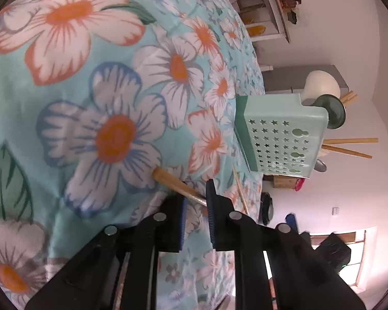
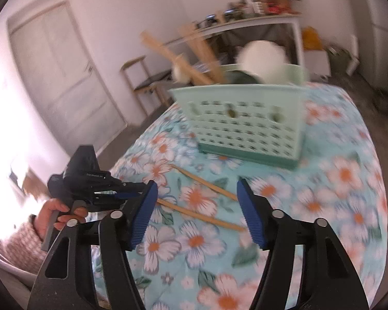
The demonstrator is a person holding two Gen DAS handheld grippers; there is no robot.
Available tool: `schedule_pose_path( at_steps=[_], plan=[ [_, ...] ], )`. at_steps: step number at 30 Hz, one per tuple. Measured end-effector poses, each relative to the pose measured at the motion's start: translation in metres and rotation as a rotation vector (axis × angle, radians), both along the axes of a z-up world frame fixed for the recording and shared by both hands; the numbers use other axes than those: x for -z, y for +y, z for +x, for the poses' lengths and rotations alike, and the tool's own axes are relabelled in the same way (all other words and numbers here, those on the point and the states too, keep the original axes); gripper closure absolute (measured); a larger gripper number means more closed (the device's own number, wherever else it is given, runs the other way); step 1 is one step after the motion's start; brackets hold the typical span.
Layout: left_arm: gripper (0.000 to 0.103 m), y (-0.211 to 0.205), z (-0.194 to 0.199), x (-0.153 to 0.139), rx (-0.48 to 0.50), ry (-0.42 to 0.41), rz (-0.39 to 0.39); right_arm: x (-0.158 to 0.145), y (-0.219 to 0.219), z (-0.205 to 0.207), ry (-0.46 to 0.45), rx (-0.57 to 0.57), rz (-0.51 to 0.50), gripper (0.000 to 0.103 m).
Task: Organize utensils
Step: 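Grasp one chopstick with the left tool while the right tool grasps the other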
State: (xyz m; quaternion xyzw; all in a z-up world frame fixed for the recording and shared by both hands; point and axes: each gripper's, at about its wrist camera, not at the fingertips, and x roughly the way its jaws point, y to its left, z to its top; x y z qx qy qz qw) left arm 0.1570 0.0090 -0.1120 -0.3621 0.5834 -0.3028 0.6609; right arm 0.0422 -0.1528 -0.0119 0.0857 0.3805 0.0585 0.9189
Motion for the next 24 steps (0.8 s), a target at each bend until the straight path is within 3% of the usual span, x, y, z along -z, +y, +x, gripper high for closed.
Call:
schedule_pose_path(
  at_steps=[6, 14, 24],
  plan=[
    [0.087, -0.013, -0.014, -0.012, -0.001, -0.16, 0.112, 0.041, 0.034, 0.071, 0.15, -0.132, -0.19, 0.062],
    [0.087, -0.01, -0.023, -0.009, -0.026, -0.202, 0.074, 0.077, 0.069, 0.116, 0.252, -0.27, -0.332, 0.076],
    [0.087, -0.007, -0.031, -0.008, -0.04, -0.249, 0.077, 0.097, 0.081, 0.139, 0.29, -0.275, -0.324, 0.085]
  ],
)
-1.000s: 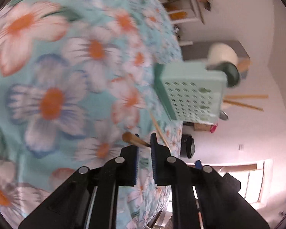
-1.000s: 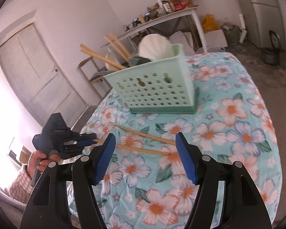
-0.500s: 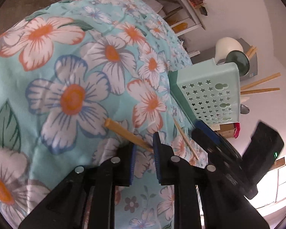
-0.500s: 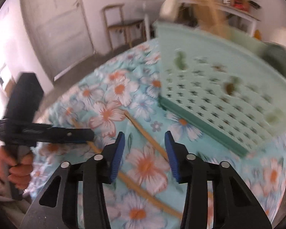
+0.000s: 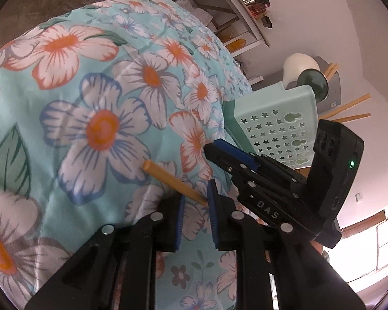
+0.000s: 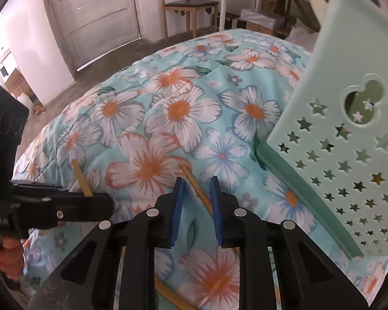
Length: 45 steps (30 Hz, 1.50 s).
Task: Organize utensils
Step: 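Grasp one chopstick with the left tool while the right tool grasps the other, then lift both chopsticks upright and carry them over the mint-green holder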
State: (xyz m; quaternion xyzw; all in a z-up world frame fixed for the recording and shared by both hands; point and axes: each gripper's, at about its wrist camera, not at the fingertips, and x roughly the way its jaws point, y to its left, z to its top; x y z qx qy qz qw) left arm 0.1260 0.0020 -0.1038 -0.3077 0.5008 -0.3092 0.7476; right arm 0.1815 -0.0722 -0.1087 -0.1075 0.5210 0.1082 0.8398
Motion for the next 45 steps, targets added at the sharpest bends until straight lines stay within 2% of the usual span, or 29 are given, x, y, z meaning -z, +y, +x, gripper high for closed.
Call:
schedule_pose_path(
  at_steps=[4, 5, 6, 12, 15, 19, 21, 25, 27, 30, 31, 32, 34, 38, 41, 45],
  plan=[
    [0.087, 0.0, -0.003, 0.0, -0.006, -0.004, -0.001, -0.004, 0.003, 0.002, -0.011, 0.006, 0.005, 0.094],
    [0.087, 0.001, -0.004, 0.0, -0.008, -0.005, -0.003, -0.008, 0.003, 0.001, -0.019, 0.01, 0.013, 0.101],
    [0.087, 0.002, -0.005, 0.0, -0.009, -0.007, -0.003, -0.012, 0.002, 0.0, -0.03, 0.017, 0.021, 0.103],
    [0.087, 0.004, -0.009, 0.0, -0.013, -0.013, -0.001, -0.056, -0.003, -0.019, -0.148, 0.048, 0.05, 0.103],
    [0.087, 0.005, -0.01, -0.001, -0.014, -0.011, 0.001, -0.065, -0.008, -0.023, -0.148, 0.052, 0.066, 0.103],
    [0.087, 0.005, -0.011, -0.001, -0.017, -0.015, 0.001, -0.054, -0.005, -0.026, -0.094, 0.036, 0.021, 0.099],
    [0.087, 0.004, -0.01, -0.001, -0.018, -0.019, 0.003, -0.042, -0.002, -0.026, -0.065, 0.021, -0.012, 0.088],
    [0.087, 0.004, -0.011, -0.001, -0.017, -0.023, 0.004, -0.017, 0.003, -0.019, -0.015, 0.007, -0.096, 0.084],
    [0.087, 0.005, -0.011, -0.001, -0.015, -0.023, 0.003, -0.008, 0.002, -0.015, 0.002, 0.002, -0.109, 0.076],
    [0.087, 0.005, -0.011, -0.001, -0.014, -0.021, 0.0, -0.003, 0.0, -0.008, 0.013, 0.009, -0.084, 0.075],
    [0.087, 0.005, -0.011, -0.001, -0.014, -0.021, 0.0, -0.002, -0.001, -0.006, 0.018, 0.015, -0.071, 0.077],
    [0.087, 0.005, -0.011, -0.001, -0.014, -0.022, 0.0, -0.002, -0.001, -0.006, 0.023, 0.016, -0.052, 0.086],
    [0.087, 0.005, -0.011, -0.001, -0.014, -0.021, 0.0, -0.004, -0.002, -0.006, 0.012, 0.022, -0.038, 0.089],
    [0.087, 0.005, -0.012, -0.001, -0.014, -0.027, 0.001, -0.019, -0.005, -0.011, -0.043, 0.039, -0.014, 0.099],
    [0.086, 0.005, -0.012, -0.001, -0.013, -0.032, 0.002, -0.039, -0.008, -0.02, -0.097, 0.056, 0.025, 0.099],
    [0.086, 0.004, -0.01, -0.002, -0.012, -0.027, 0.008, -0.085, -0.018, -0.045, -0.216, 0.091, 0.092, 0.099]
  ],
)
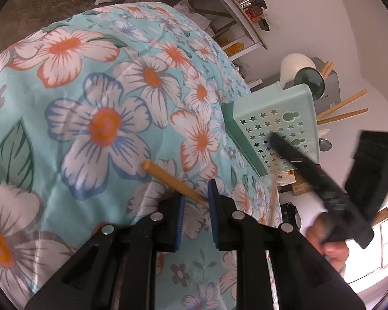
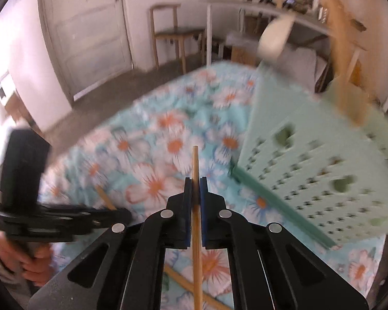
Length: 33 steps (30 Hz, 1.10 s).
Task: Organize utensils
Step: 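Lift both chopsticks upright and carry them over the mint-green holder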
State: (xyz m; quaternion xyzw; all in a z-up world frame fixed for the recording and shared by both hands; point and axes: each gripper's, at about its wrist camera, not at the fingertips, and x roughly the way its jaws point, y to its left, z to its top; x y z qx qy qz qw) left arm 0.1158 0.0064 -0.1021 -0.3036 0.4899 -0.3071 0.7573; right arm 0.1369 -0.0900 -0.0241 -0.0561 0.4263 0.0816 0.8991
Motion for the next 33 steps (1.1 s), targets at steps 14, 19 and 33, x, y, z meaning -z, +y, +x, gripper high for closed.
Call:
schedule_pose_path(
  at_steps=[14, 19, 33],
  plan=[
    [0.091, -0.008, -0.015, -0.063, 0.008, -0.283, 0.039, -0.08, -0.054, -0.093, -0.287, 0.211, 0.199, 0.099],
    [0.096, -0.021, -0.03, -0.121, 0.046, -0.505, 0.086, -0.085, -0.069, -0.106, -0.335, 0.266, 0.243, 0.099],
    [0.098, -0.039, -0.065, -0.239, 0.118, -0.844, 0.028, -0.105, -0.098, -0.141, -0.428, 0.275, 0.376, 0.099]
  ],
)
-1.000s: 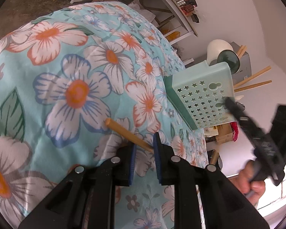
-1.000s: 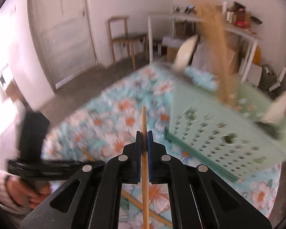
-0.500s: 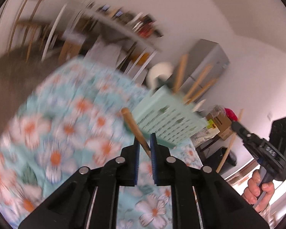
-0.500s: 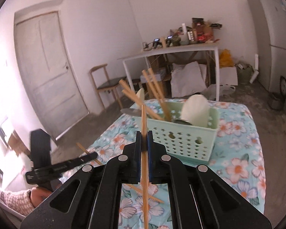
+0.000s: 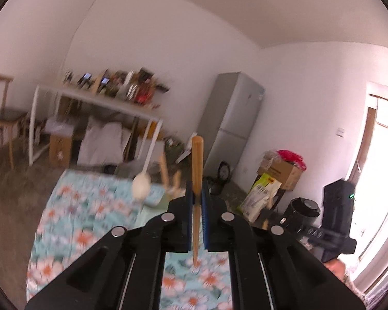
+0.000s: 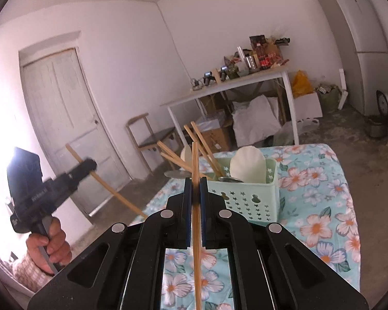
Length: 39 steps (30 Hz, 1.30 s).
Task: Organize utensils
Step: 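Lift both chopsticks upright and carry them over the mint-green holder, then open the left tool to drop its chopstick into the holder while the right tool holds its chopstick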
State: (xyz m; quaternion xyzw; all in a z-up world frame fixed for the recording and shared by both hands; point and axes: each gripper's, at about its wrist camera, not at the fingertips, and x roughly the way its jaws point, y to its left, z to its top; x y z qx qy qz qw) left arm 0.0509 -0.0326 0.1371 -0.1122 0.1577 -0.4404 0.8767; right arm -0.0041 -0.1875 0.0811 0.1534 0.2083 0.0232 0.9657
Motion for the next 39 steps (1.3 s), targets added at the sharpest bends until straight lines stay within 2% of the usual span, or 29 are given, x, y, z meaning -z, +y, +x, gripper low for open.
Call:
schedule_pose_path(
  at_steps=[6, 11, 16, 21, 24, 27, 29, 31, 33, 39],
  plan=[
    [0.098, -0.016, -0.004, -0.057, 0.042, -0.143, -0.044, -0.012, -0.013, -0.012, -0.06, -0.015, 0.049, 0.099],
    [0.098, -0.041, 0.016, -0.071, 0.02, -0.181, -0.031, -0.018, -0.016, -0.021, -0.092, -0.026, 0.081, 0.099],
    [0.098, -0.079, 0.05, -0.059, -0.021, -0.158, 0.059, -0.02, -0.02, -0.023, -0.106, -0.026, 0.088, 0.099],
    [0.098, -0.114, 0.078, -0.033, -0.05, -0.119, 0.146, -0.023, -0.025, -0.028, -0.115, -0.015, 0.085, 0.099],
    [0.097, -0.134, 0.094, -0.01, -0.04, -0.067, 0.202, -0.021, -0.028, -0.033, -0.117, -0.007, 0.09, 0.099],
    [0.096, -0.142, 0.104, 0.009, -0.007, 0.023, 0.212, -0.021, -0.029, -0.036, -0.11, 0.0, 0.091, 0.099],
    [0.088, -0.14, 0.109, 0.016, 0.022, 0.084, 0.189, -0.021, -0.027, -0.037, -0.097, 0.004, 0.087, 0.099],
    [0.059, -0.134, 0.109, 0.015, 0.038, 0.105, 0.15, -0.022, -0.026, -0.036, -0.091, 0.009, 0.087, 0.099],
    [0.049, -0.127, 0.105, 0.009, 0.019, 0.089, 0.129, -0.024, -0.024, -0.036, -0.094, 0.012, 0.085, 0.099],
    [0.028, -0.094, 0.083, -0.008, -0.005, 0.041, 0.078, -0.032, -0.014, -0.032, -0.101, 0.008, 0.055, 0.099]
  ],
)
